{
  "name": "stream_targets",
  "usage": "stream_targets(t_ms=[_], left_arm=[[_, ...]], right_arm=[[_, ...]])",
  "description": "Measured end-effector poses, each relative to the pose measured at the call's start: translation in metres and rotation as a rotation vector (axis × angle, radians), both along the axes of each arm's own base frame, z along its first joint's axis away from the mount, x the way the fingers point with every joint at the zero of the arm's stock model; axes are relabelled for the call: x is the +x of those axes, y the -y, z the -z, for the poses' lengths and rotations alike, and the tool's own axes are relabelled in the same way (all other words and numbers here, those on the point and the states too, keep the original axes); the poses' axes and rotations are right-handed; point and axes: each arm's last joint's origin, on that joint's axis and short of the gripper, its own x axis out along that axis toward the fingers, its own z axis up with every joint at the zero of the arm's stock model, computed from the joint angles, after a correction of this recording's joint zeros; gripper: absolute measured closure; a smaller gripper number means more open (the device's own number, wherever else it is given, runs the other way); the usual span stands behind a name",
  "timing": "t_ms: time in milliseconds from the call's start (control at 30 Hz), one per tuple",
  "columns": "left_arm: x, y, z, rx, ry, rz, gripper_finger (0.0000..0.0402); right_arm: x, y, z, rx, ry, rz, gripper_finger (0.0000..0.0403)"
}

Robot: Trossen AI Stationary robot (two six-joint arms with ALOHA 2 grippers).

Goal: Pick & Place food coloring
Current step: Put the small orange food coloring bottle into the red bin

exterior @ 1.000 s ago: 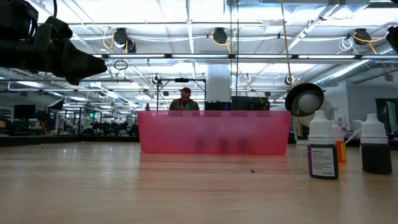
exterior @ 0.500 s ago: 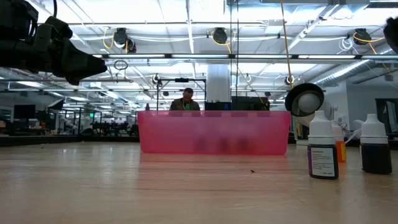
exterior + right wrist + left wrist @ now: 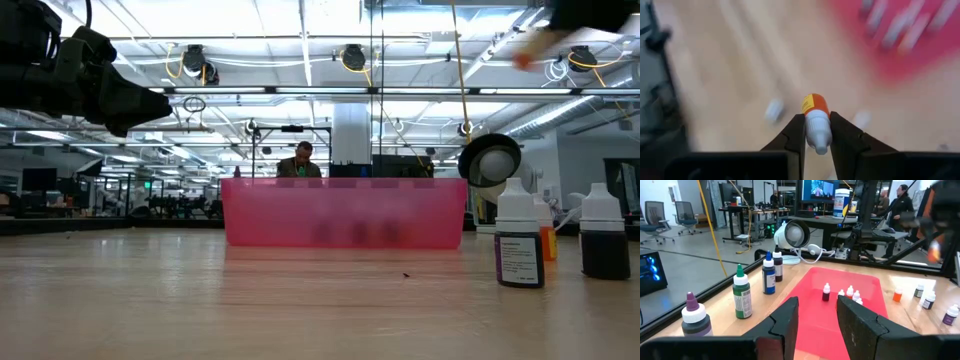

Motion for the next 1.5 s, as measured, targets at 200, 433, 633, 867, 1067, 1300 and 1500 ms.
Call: stream_targets(t_ms=[200, 433, 633, 867, 1067, 1300, 1500], left_arm=[[0.000, 0.000, 0.000, 0.000, 0.001, 0.000, 0.0265], [0.000, 0.000, 0.000, 0.000, 0.000, 0.000, 0.0265], [0.000, 0.000, 0.000, 0.000, 0.001, 0.000, 0.0265], [0.000, 0.000, 0.000, 0.000, 0.000, 0.000, 0.0265], [0.000, 0.000, 0.000, 0.000, 0.001, 0.000, 0.0265], [0.000, 0.000, 0.000, 0.000, 0.000, 0.000, 0.0265], [0.000, 0.000, 0.000, 0.000, 0.000, 0.001, 0.0265]], right_arm=[[0.035, 0.065, -0.027, -0.288, 0.063, -0.108, 0.0354], [0.094, 0.170, -0.055, -0.227, 0.285, -0.315, 0.0354], [0.120, 0.253, -0.043, -0.160, 0.125, -0.257, 0.0354], [0.152, 0.274, 0.014, 0.032, -0.237, -0.313, 0.0354], [0.161, 0.267, 0.057, 0.093, -0.439, -0.337, 0.0354], [0.166, 0.260, 0.080, 0.069, -0.540, -0.325, 0.0354], [0.168, 0.256, 0.092, 0.077, -0.578, -0.336, 0.0354]])
